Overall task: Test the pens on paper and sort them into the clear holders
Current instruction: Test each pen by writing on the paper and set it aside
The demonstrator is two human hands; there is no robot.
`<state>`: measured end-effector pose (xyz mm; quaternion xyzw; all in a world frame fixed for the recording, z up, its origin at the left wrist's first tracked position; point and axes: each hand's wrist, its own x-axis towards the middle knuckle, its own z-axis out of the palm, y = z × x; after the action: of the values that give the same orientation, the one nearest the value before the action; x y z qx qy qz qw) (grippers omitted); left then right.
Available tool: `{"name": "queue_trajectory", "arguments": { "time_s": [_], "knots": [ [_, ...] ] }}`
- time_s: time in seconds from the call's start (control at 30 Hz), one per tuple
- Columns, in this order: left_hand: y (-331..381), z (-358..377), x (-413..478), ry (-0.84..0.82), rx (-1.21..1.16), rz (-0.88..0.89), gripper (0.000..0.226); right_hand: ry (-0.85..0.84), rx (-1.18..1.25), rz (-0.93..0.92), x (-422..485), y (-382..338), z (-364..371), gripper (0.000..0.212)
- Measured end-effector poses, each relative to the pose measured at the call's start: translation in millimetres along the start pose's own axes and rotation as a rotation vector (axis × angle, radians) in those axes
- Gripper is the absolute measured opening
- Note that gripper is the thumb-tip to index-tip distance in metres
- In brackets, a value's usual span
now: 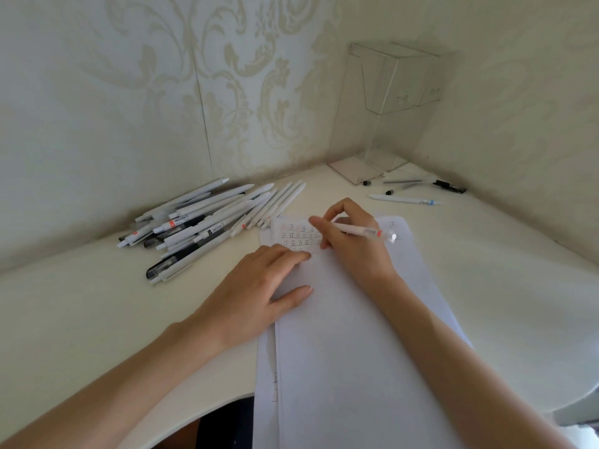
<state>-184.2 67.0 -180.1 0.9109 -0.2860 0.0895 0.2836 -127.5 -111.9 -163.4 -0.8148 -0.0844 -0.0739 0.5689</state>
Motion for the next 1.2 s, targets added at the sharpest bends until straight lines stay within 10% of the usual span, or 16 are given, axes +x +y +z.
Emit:
{"name": "queue_trajectory", "arguments": {
  "time_s": [0.17,0.5,0.73,0.97,1.2],
  "knots": [
    [2.8,-5.9,1.3,0.003,-0.304,-0.13,0.067,-0.157,-0.008,-0.092,1.0,-1.4,-1.3,0.047],
    [-6.4,-3.3,0.1,0.085,-0.235,0.022,0.044,-0.298,0.123,-0.095,-2.1,-6.7,3.4,0.035],
    [-44.7,-28.4,4.1,0.522,0.155,-0.201,0.037,-0.231,0.065,-0.068,-2.1,-1.4,3.3,0.048],
    [-52.0,-40.4,6.1,0.601,0.465,-0.403,0.036,-0.206,0.04,-0.049,-0.5,-0.9,5.0,0.035],
    [2.7,8.7,34.4,0.01,0.175,0.061,0.048,0.013,-0.381,-0.036,33.4,15.4,-43.2,0.04]
  ]
}}
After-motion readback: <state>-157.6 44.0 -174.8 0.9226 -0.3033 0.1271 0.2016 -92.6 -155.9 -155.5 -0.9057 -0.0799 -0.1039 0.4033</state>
